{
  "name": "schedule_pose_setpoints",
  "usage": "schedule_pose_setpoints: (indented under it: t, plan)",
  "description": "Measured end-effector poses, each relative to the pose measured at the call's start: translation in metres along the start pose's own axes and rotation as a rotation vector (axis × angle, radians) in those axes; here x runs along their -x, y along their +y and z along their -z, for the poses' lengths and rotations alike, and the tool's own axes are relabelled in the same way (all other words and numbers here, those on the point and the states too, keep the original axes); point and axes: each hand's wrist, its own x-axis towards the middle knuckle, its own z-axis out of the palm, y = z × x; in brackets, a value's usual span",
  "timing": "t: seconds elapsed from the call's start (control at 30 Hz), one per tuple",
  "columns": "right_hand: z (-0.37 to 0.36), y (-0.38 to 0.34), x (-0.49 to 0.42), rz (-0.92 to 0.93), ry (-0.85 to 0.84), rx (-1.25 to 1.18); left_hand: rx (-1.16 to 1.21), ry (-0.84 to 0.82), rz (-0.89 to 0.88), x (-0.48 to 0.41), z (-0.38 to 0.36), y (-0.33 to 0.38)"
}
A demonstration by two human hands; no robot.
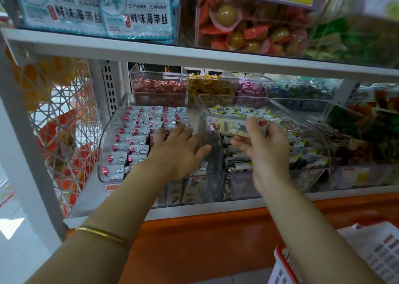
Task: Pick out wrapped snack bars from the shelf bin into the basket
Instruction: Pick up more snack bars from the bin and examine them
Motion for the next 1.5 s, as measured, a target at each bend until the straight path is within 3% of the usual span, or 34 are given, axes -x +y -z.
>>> schedule_pose_setpoints:
  t: [0.13, 0.27, 0.47, 0.7, 0.87, 1.0, 1.2, 1.5]
  plan:
    - [-0.019, -0.009, -0.015, 0.302, -0.093, 0.393, -0.017, 0.043, 0.013, 0.007, 0.0, -0.007]
    - [-0.054, -0.011, -0.039, 0.543, -0.403, 0.87, -0.004, 0.067, 0.012, 0.019, 0.002, -0.014]
    - [-0.099, 0.005, -0.059, 0.583, -0.746, 1.414, -0.095, 0.088, -0.026, 0.028, 0.002, -0.016]
    - [-0.118, 0.01, -0.074, 0.424, -1.152, 1.701, -0.174, 0.035, -0.041, 0.034, 0.004, -0.015]
    - [-0.122, 0.01, -0.073, 0.327, -1.266, 1.811, -0.12, 0.005, -0.043, 0.037, 0.006, -0.02]
    - [-0.122, 0.006, -0.075, 0.331, -1.244, 1.728, -0.057, 0.013, -0.046, 0.037, 0.008, -0.022]
    - [-0.119, 0.008, -0.089, 0.511, -0.919, 1.489, -0.006, 0.025, -0.037, 0.038, 0.008, -0.025]
    - [-0.127, 0.038, -0.094, 0.703, -0.754, 1.819, 0.006, -0.009, -0.024, 0.037, 0.01, -0.024]
